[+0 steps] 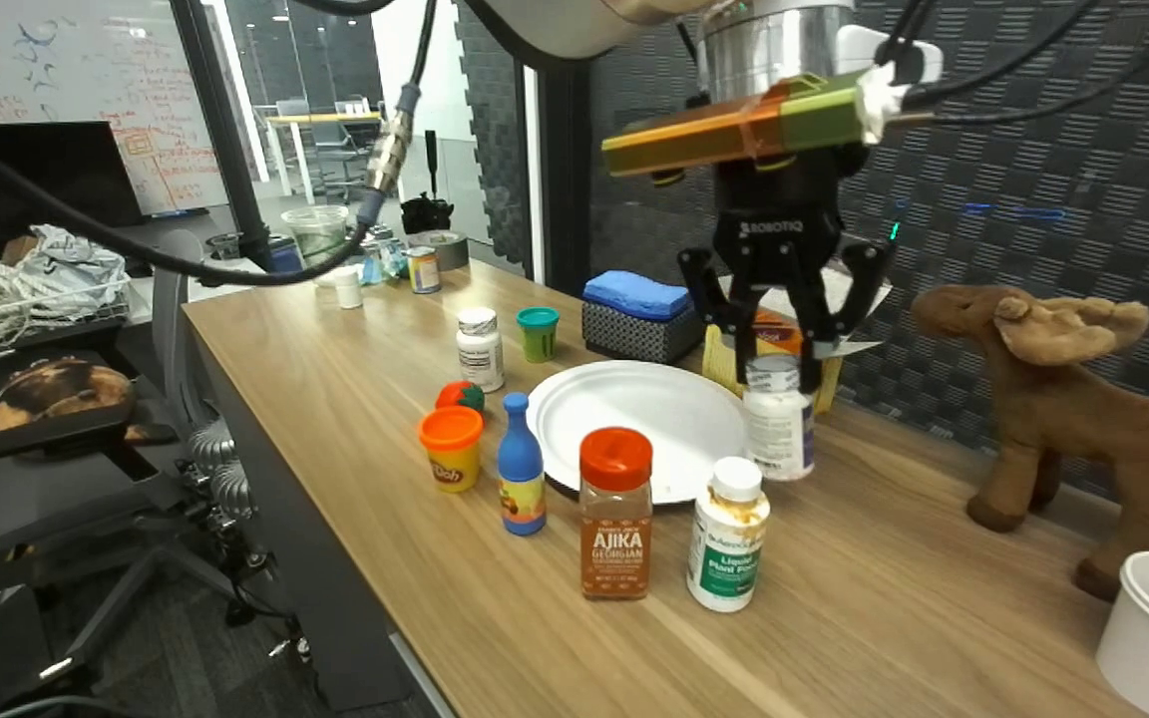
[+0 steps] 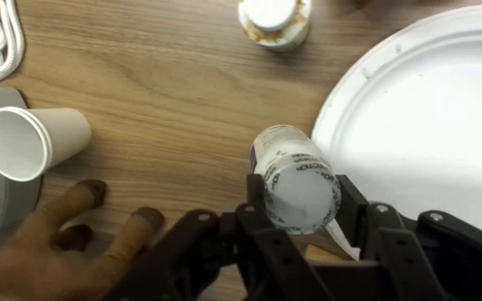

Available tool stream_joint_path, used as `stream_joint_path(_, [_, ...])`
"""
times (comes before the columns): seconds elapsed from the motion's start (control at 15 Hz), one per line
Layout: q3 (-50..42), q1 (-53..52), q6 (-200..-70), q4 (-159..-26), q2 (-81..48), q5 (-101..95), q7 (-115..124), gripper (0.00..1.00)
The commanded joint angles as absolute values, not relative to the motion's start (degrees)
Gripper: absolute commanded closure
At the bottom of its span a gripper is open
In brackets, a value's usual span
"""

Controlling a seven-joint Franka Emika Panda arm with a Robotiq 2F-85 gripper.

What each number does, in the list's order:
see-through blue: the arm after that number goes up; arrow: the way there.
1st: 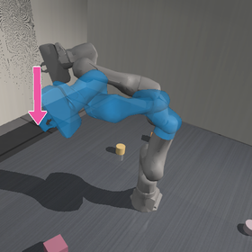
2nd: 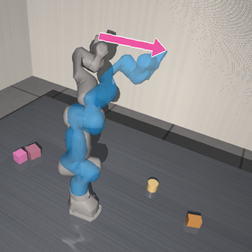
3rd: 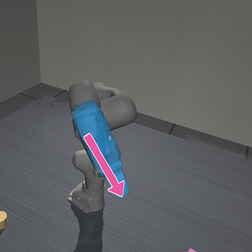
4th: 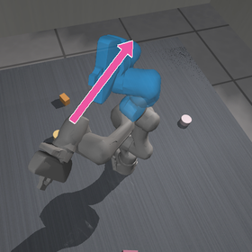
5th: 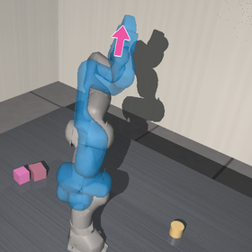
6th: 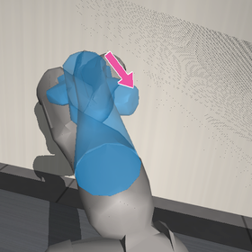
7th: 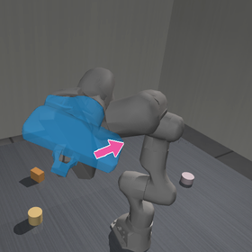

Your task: Place the bottles and orange toy on the white plate

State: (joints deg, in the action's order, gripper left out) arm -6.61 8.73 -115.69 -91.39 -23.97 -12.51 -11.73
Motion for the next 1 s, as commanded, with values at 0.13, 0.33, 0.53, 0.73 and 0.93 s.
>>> stream_joint_path(0.13, [-3.9,4.1,-112.4,-91.0,-22.5,-13.3,-10.0,0.81])
stream_joint_path(0.33, [-2.6,3.9,-112.1,-88.2,-25.6,-10.3,-10.3,0.81])
stream_joint_path(0.53, [-2.6,3.9,-113.0,-86.2,-28.5,-9.8,-8.6,0.81])
stream_joint_path(0.73, [-2.4,4.5,-114.4,-84.2,-30.5,-7.6,-7.3,0.81])
stream_joint_path(0.93, [-2.2,5.1,-114.2,-82.7,-31.4,-5.2,-7.7,0.81])
